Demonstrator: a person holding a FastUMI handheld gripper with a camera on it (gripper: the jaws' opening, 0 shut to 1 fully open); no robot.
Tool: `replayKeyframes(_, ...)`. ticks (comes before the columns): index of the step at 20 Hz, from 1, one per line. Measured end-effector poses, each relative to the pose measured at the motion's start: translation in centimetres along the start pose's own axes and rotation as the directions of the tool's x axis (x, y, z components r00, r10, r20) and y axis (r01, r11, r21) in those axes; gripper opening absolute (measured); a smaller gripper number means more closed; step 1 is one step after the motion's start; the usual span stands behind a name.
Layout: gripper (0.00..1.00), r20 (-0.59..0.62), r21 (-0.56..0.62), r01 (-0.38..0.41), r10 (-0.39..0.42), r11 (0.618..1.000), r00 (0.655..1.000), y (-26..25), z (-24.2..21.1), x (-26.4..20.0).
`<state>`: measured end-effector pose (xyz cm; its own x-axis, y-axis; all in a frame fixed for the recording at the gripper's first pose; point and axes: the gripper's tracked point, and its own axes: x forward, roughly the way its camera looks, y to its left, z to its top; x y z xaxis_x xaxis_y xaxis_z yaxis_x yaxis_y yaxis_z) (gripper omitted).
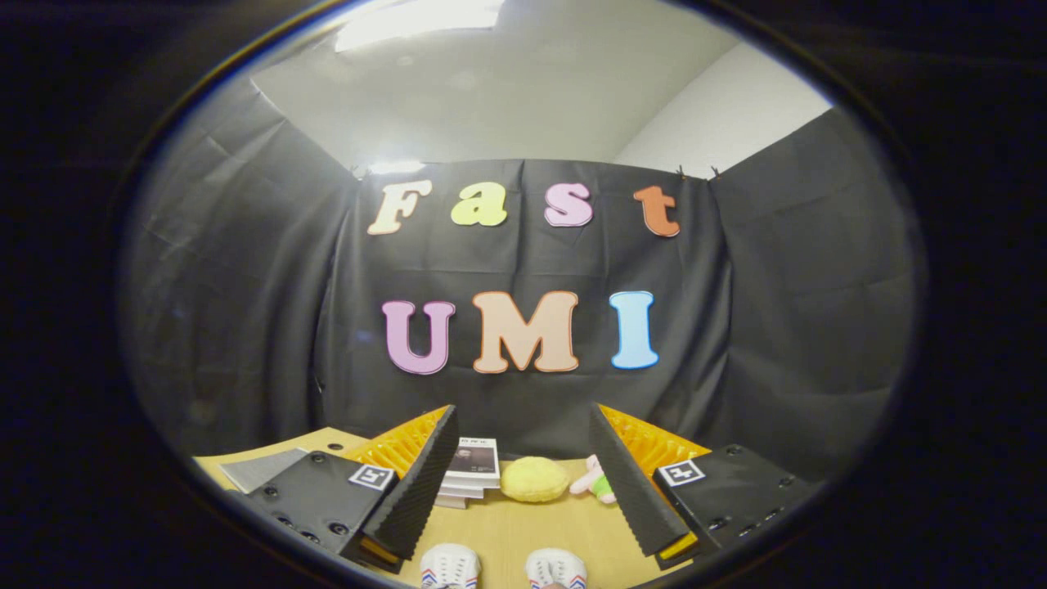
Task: Open the storage box then place both shoes into the box .Put the left shoe in first, then the right shoe, with the right side of both shoes facing outward in a uniform manner.
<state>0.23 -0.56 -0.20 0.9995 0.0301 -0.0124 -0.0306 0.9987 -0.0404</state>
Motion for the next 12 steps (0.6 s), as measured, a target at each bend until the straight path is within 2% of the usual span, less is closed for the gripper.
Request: replayKeyframes(12, 1.0, -0.01, -0.002, -0.024, 0.024, 1.0, 1.0, 0.75, -0.87, 0.38)
